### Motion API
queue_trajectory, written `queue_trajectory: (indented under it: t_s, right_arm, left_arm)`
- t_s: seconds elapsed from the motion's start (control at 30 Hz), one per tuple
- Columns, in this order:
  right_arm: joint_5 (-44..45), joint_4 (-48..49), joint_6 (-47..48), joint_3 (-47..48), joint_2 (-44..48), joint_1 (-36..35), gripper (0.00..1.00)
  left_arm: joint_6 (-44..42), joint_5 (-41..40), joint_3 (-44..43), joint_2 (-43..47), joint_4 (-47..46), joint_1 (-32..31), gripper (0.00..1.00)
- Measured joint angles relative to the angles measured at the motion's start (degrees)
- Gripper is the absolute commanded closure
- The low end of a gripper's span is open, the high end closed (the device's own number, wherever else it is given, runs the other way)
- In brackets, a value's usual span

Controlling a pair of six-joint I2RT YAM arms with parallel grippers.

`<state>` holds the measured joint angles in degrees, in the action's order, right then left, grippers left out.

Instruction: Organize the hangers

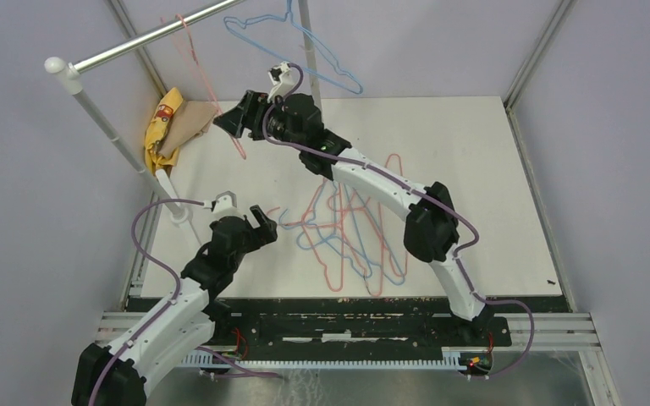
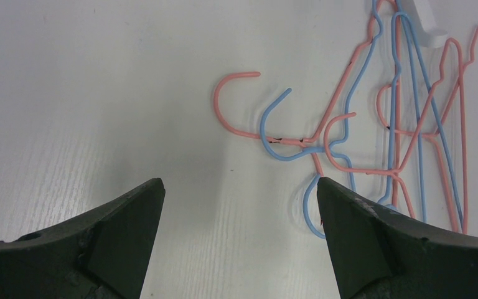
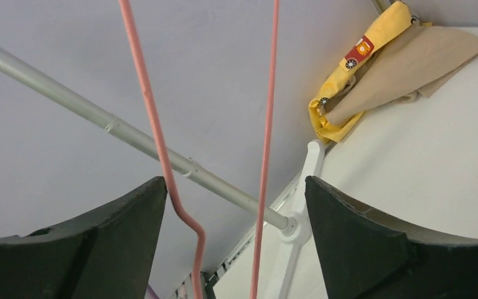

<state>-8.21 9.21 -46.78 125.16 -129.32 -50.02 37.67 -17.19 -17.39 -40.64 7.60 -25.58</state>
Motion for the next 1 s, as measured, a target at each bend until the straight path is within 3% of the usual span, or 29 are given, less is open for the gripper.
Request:
queue_trajectory:
  t_s: [0.13, 0.37, 0.73, 0.9, 1.0]
  right_arm:
    - [-0.6, 1.5, 2.9, -8.8, 6.4, -0.1, 0.01]
    - [0.9, 2.6, 12.4, -28.7, 23.1, -0.4, 0.00]
    - [13.7, -5.1, 24.5, -53.4, 41.4, -0.6, 0.01]
    - [18.0, -11.0, 25.3, -62.3, 45.2, -1.0, 0.12]
    - [20.4, -15.7, 25.9, -66.0, 45.9, -2.4, 0.33]
  left_arm:
    - [0.0, -0.8, 0.0, -1.5, 0.0, 0.0, 0.01]
    - [0.0, -1.2, 0.3, -5.1, -0.6, 0.0, 0.01]
    - [0.0, -1.9, 0.4, -12.2, -3.7, 0.0, 0.01]
    - [0.0, -1.9, 0.4, -14.4, -4.4, 0.0, 0.01]
    - [0.0, -1.9, 0.3, -14.7, -4.8, 0.0, 0.01]
